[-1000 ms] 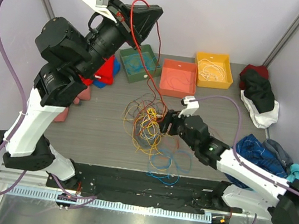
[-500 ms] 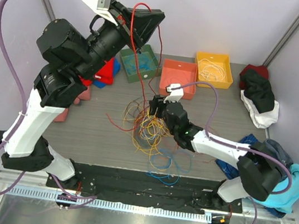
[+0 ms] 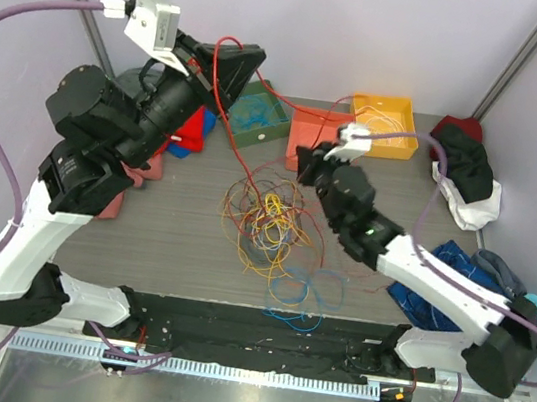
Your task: Untangle the cables
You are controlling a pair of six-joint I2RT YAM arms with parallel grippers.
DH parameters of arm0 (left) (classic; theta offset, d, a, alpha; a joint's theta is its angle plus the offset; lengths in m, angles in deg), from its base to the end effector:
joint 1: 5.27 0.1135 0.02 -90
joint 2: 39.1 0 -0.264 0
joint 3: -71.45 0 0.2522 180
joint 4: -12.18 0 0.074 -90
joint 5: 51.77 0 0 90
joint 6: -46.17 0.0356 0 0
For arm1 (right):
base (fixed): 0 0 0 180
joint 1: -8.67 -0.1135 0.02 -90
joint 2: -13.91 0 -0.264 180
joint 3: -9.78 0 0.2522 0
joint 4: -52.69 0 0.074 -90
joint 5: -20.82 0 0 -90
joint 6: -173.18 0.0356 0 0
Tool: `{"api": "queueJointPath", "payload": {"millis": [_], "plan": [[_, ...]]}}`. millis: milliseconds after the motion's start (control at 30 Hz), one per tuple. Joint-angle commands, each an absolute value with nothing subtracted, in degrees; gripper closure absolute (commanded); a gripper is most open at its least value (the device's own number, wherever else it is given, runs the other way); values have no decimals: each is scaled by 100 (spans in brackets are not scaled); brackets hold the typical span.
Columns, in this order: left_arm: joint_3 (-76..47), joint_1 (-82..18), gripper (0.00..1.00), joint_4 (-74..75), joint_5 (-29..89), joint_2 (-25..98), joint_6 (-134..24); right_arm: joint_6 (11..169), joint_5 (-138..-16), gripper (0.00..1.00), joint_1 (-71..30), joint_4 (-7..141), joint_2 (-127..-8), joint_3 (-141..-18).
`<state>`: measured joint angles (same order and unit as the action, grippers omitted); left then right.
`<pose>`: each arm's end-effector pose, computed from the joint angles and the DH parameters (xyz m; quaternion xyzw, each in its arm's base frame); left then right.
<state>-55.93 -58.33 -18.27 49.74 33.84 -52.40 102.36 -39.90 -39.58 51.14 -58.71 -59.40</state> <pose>0.1191 -0.1465 0.6153 0.1273 0.5335 -0.3805 0.7446 0.2113 0.2106 0.3468 -0.0044 0.7172 0.2223 0.6604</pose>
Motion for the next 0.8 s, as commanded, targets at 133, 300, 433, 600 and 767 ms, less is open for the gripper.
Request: {"api": "queueJointPath", "payload": {"millis": [133, 300, 433, 600, 767], "plan": [[-4014, -5800, 100, -1011, 5484, 2954, -5068, 10382, -4571, 99, -3958, 8056, -5087, -9122], [-3224, -5800, 100, -361, 5178, 2823, -5147, 10848, -5229, 99, -3958, 9043, -5210, -9873], [-2285, -5800, 100, 535, 4791, 2629, -5287, 11130, -5625, 99, -3967, 9167, -5087, -9804], [-1624, -5809, 96, 1413, 3974, 2532, -5507, 11262, -5819, 99, -3958, 9316, -5043, -9820], [-1157, -5809, 85, 1784, 3463, 2532, -5745, 11280, -5916, 99, -3967, 9457, -5157, -9961]]}}
